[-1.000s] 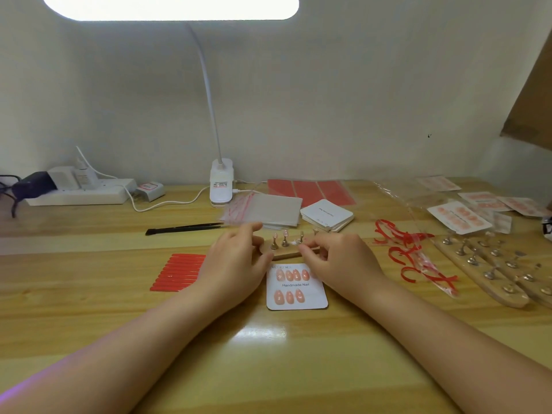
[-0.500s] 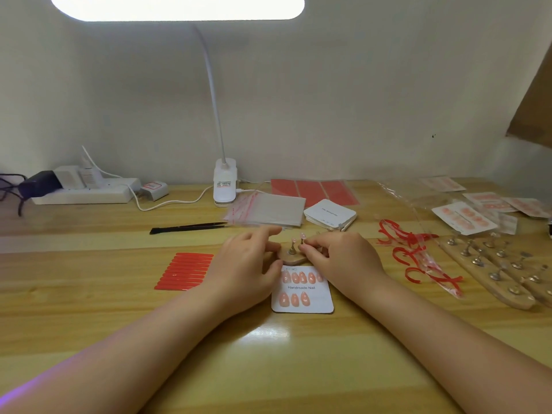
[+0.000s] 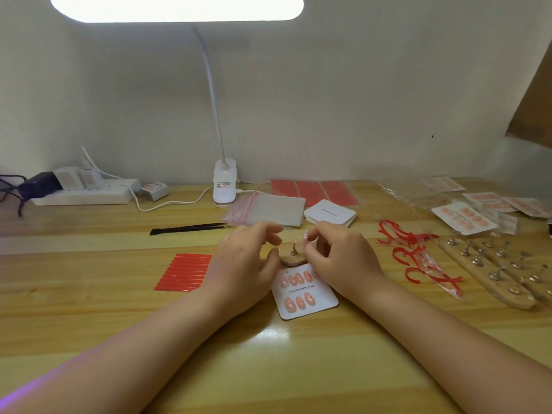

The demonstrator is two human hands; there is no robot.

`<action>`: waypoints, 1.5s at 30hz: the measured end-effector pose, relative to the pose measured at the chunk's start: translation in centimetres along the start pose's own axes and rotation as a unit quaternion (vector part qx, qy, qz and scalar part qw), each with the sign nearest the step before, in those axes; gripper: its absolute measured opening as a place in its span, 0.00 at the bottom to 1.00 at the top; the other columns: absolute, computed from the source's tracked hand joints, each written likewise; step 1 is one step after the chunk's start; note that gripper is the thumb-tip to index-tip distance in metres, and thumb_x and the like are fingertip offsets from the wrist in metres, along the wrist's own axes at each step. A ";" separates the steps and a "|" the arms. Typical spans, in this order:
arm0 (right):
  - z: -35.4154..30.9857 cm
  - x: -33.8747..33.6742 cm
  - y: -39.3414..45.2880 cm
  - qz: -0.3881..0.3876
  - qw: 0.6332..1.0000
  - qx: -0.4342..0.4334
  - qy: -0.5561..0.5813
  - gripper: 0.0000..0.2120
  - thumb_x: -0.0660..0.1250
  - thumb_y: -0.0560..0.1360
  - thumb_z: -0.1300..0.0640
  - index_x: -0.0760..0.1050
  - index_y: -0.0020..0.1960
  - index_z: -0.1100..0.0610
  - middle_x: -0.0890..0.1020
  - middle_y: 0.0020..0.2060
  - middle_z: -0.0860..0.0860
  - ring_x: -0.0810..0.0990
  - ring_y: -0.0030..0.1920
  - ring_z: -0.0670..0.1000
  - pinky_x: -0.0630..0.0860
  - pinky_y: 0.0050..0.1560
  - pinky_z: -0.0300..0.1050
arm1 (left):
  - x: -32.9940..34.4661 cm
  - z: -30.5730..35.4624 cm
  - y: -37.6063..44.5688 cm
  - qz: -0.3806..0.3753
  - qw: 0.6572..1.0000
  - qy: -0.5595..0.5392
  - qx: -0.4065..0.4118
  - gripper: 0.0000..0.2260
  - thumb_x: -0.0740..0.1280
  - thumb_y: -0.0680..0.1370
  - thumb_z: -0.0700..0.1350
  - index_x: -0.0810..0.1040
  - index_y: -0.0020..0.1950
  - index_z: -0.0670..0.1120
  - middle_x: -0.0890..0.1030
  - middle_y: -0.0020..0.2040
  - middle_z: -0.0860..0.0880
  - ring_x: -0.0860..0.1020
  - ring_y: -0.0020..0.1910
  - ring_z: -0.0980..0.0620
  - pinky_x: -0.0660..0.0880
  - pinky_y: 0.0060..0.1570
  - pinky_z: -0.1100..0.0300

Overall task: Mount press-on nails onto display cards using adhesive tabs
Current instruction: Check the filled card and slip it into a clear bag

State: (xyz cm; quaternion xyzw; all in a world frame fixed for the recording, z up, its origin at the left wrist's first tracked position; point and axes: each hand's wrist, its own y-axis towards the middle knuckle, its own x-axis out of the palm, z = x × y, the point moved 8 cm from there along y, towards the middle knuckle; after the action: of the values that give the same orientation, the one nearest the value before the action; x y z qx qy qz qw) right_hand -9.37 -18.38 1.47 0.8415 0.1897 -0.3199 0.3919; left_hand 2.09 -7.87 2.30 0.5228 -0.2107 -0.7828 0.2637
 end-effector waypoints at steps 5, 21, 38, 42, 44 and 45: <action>-0.7 -0.5 -0.2 0.013 0.999 -0.020 0.045 0.01 0.68 0.74 0.59 0.78 0.45 0.56 0.80 0.35 0.47 0.78 0.36 0.49 0.77 0.39 0.49 | 0.0 1.4 -0.2 0.008 0.999 -0.022 0.038 0.12 0.64 0.75 0.44 0.78 0.57 0.45 0.82 0.44 0.55 0.79 0.49 0.51 0.73 0.51 0.50; -4.1 -1.0 -1.3 0.018 0.986 -0.162 0.042 0.03 0.70 0.73 0.66 0.82 0.45 0.62 0.81 0.34 0.53 0.78 0.34 0.52 0.76 0.38 0.49 | -0.3 0.9 0.1 0.026 0.999 -0.006 0.046 0.09 0.70 0.76 0.49 0.83 0.52 0.47 0.82 0.47 0.52 0.78 0.47 0.49 0.74 0.46 0.46; -3.7 -0.9 -1.1 0.023 0.986 -0.151 0.069 0.03 0.71 0.72 0.68 0.81 0.42 0.61 0.78 0.31 0.49 0.73 0.33 0.45 0.68 0.38 0.31 | -0.4 0.8 0.1 0.030 0.999 -0.018 0.039 0.10 0.65 0.78 0.47 0.83 0.53 0.46 0.83 0.49 0.52 0.80 0.47 0.48 0.73 0.47 0.44; -3.7 -0.8 -1.1 0.019 0.984 -0.160 0.075 0.03 0.70 0.72 0.68 0.81 0.43 0.62 0.78 0.32 0.49 0.76 0.33 0.47 0.73 0.37 0.37 | -0.6 0.5 0.2 0.041 0.998 -0.040 0.038 0.13 0.60 0.80 0.50 0.83 0.52 0.46 0.83 0.47 0.52 0.80 0.48 0.49 0.74 0.46 0.44; -3.8 -0.8 -1.2 0.019 0.983 -0.167 0.080 0.03 0.70 0.72 0.68 0.81 0.43 0.62 0.79 0.32 0.51 0.77 0.34 0.49 0.75 0.37 0.42 | -0.7 0.3 0.3 0.045 0.997 -0.050 0.033 0.17 0.57 0.80 0.51 0.83 0.51 0.46 0.83 0.46 0.53 0.80 0.48 0.51 0.74 0.47 0.44; -3.9 -0.8 -1.2 0.020 0.982 -0.169 0.083 0.03 0.70 0.72 0.68 0.81 0.43 0.62 0.80 0.32 0.51 0.77 0.34 0.49 0.75 0.37 0.42 | -0.6 0.3 0.3 0.046 0.997 -0.053 0.031 0.17 0.57 0.80 0.52 0.83 0.50 0.45 0.83 0.46 0.54 0.80 0.47 0.51 0.74 0.47 0.44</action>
State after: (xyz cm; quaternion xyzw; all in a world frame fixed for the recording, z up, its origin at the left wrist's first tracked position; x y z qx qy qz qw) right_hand -9.11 -14.69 3.27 0.7902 0.2563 -0.2042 0.5179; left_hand 2.09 -7.68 2.97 0.4785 -0.2722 -0.7896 0.2713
